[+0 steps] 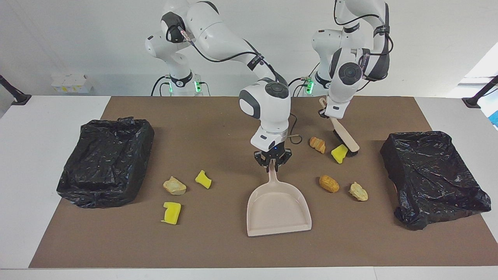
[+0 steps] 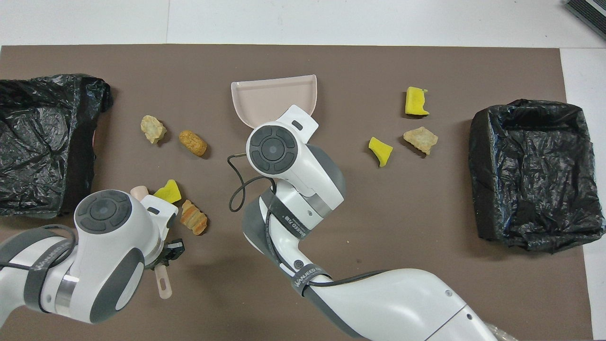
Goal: Sweep and dump trash in bin
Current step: 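Lift the brush with the left gripper while the right gripper grasps the dustpan, then move the brush toward the debris while the right gripper positions the dustpan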
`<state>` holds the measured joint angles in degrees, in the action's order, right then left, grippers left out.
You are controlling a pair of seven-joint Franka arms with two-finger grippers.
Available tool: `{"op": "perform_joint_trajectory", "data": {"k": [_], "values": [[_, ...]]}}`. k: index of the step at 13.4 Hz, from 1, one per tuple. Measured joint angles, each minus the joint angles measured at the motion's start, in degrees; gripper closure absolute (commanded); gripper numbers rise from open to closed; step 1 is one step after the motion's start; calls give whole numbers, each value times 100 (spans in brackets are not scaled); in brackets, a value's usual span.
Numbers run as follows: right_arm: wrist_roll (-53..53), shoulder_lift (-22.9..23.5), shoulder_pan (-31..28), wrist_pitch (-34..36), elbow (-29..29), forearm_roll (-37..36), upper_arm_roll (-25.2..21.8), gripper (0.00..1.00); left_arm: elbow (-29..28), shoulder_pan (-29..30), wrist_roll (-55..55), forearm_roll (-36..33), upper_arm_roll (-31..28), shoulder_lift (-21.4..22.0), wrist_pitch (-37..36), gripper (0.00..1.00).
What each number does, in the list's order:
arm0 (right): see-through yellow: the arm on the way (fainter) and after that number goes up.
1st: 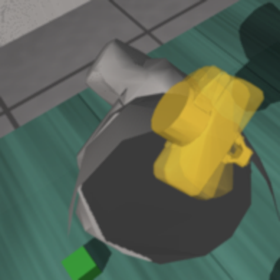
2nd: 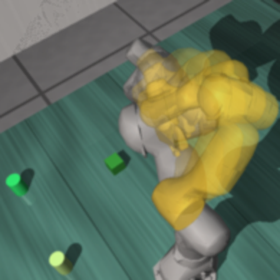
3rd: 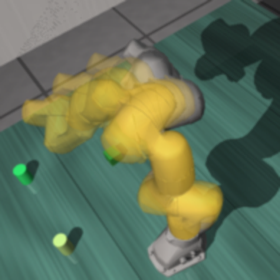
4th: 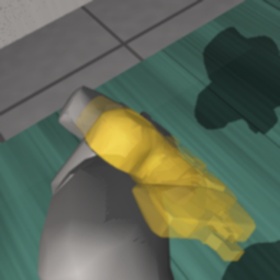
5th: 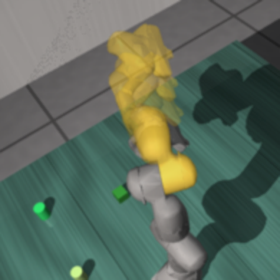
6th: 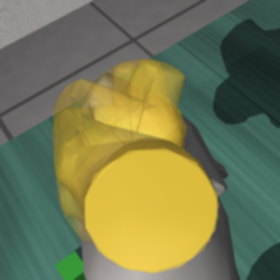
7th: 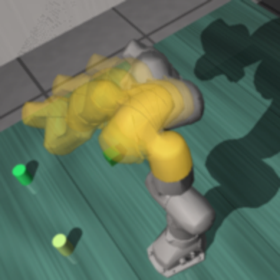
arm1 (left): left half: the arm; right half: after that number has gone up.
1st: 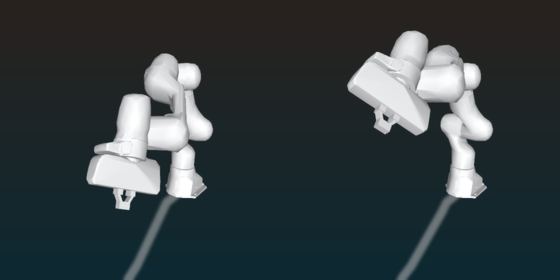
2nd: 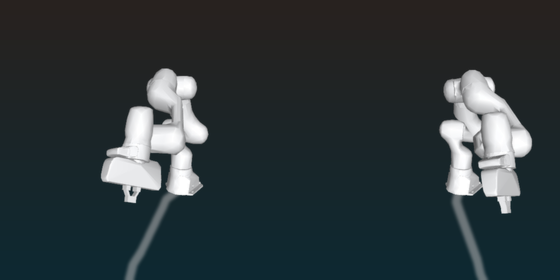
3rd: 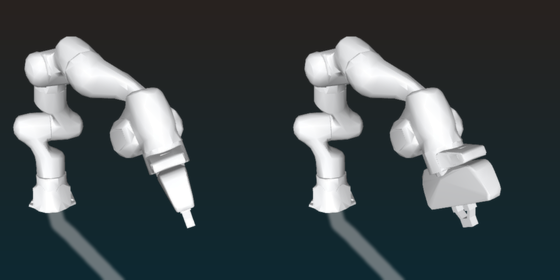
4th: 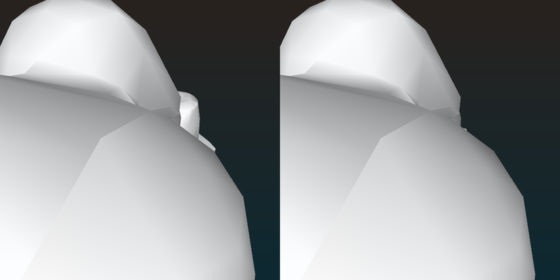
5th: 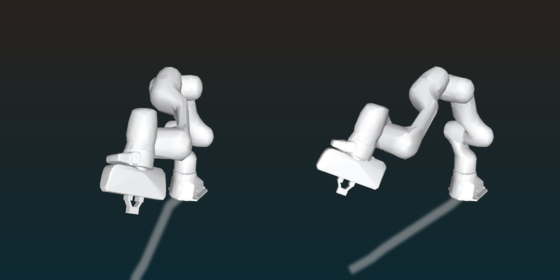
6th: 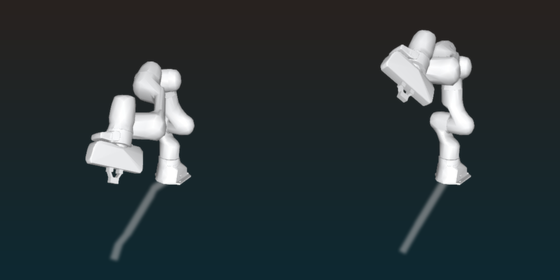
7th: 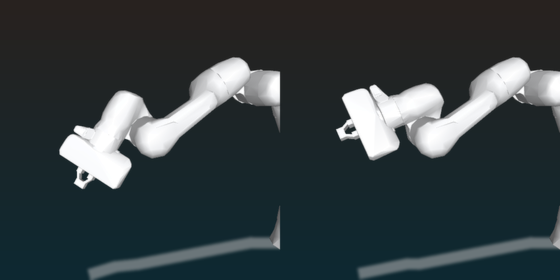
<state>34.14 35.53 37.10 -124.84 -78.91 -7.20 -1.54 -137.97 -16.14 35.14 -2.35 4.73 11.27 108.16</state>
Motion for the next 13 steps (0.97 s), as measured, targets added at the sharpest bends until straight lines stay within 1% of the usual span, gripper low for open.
{"op": "perform_joint_trajectory", "data": {"k": [2, 4, 6, 8, 11, 13], "values": [[-468, -214, -91, 276, -25, 9, -4, 100, 84, -98, -363, 51, 8, -25, 7, 100], [-1233, -499, -259, 411, -200, 13, -9, 100, 307, -98, -574, 56, -9, -42, -44, 100], [-2585, -862, -562, 686, -498, 252, -17, 100, 773, -77, -957, 55, -54, -52, -230, 100], [-4176, -1165, -925, 1240, -686, 702, -25, 100, 1160, -43, -1330, 35, -123, -129, -255, 100], [-6359, -1454, -1435, 1766, -817, 852, -28, 100, 1572, 416, -2538, -236, -173, -462, -161, 100], [-7934, -1591, -1767, 1914, -953, 859, -30, 100, 1873, 784, -3281, -510, -207, -757, 175, 100]]}}
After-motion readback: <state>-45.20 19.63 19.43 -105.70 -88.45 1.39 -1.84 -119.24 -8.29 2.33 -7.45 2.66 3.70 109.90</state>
